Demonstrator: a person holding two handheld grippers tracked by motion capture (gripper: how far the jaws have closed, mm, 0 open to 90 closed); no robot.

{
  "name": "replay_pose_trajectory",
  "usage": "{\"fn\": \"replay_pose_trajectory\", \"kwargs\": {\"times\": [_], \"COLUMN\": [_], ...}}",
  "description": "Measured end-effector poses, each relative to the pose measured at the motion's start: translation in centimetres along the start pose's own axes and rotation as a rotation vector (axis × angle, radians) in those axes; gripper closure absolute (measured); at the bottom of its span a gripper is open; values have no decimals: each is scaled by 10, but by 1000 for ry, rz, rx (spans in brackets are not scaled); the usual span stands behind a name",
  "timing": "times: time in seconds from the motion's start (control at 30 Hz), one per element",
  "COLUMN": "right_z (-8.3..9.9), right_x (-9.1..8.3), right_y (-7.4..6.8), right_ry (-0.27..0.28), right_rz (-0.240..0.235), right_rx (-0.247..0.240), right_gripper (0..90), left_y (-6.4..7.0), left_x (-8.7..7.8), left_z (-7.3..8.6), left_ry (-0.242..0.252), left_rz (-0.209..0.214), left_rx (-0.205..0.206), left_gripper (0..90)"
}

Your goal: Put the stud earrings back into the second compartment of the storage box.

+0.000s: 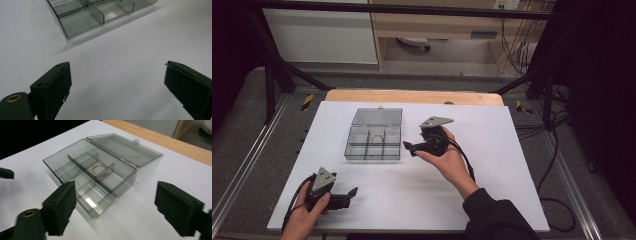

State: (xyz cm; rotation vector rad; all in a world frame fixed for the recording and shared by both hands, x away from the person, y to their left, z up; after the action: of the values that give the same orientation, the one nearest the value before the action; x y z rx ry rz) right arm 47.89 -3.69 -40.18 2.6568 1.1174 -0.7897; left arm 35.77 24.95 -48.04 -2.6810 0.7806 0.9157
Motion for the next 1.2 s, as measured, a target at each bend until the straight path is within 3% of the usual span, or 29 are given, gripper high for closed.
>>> {"fn": "replay_pose_trajectory", "kwargs": {"times": [0.27, 0.37, 0.57, 0.63, 0.9, 1.2], "right_z": [29, 48, 74, 87, 115, 130], "right_x": [-38, -60, -83, -93, -107, -106], "right_y": [28, 42, 60, 70, 91, 106], "right_ry": [26, 35, 44, 42, -4, -40], "right_rz": [72, 100, 143, 173, 243, 271], "right_rx": [37, 73, 114, 155, 218, 275], "right_gripper": [74, 71, 70, 76, 116, 207], "left_y": [-6, -6, -5, -4, 0, 2], "left_x": [-1, -1, -2, -2, 0, -1], "left_z": [4, 4, 4, 3, 4, 2], "left_ry": [-6, -9, -10, -9, -21, -17], "left_rz": [-34, -37, -33, -32, -9, 2], "left_rx": [-20, -22, -19, -16, 8, 22], "left_gripper": [80, 80, 80, 80, 80, 80]}}
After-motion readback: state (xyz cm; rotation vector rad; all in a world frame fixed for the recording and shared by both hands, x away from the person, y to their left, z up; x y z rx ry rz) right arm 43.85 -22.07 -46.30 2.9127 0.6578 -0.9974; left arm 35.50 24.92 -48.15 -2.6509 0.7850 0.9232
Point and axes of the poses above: each handheld gripper's, and its own axes: x roughly forward along the jaws, z roughly out of its underside, y roughly to its right, the point moved 6 cm from there along x, roughly forward along the jaws, and after that the axes turned 1 degree about z, right-handed, at the moved point
